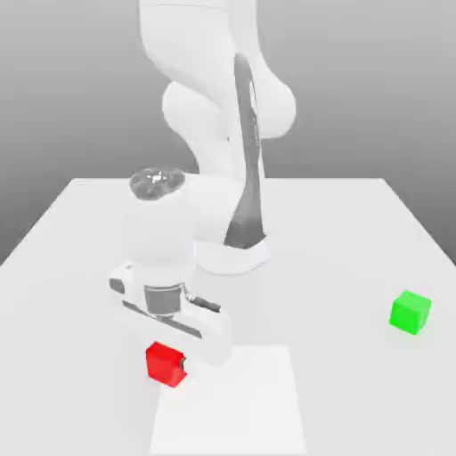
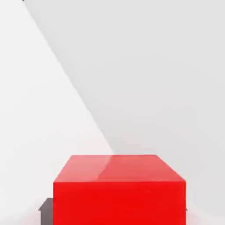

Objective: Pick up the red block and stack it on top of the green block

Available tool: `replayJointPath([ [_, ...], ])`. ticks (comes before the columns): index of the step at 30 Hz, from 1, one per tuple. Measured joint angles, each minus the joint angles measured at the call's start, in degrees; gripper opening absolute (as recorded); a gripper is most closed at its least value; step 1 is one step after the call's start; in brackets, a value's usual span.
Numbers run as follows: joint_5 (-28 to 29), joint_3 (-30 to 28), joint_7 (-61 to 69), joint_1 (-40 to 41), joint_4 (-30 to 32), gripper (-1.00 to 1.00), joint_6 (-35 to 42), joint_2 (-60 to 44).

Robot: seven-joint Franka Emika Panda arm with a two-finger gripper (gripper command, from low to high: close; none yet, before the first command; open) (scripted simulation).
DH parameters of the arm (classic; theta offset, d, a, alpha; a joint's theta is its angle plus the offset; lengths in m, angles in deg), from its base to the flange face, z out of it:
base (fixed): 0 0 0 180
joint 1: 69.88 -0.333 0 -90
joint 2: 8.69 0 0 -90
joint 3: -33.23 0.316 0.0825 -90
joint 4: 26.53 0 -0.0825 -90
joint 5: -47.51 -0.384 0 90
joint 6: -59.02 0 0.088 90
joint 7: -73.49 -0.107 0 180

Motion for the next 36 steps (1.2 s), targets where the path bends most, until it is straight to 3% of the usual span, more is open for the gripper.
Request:
replayJointPath([
  [6,0.6,3.1,3.6,0.2,0.9,-1.0,8.0,8.9],
  [26,-3.0,22.6,52.5,-44.7,-3.2,-1.0,15.7,12.7],
  [32,6.7,20.4,47.8,-47.0,-3.9,-1.0,6.9,2.6],
  [33,8.8,19.4,46.3,-47.6,-4.0,1.0,5.2,0.7],
  [36,8.8,19.4,46.3,-47.6,-4.0,1.0,5.2,0.7],
])
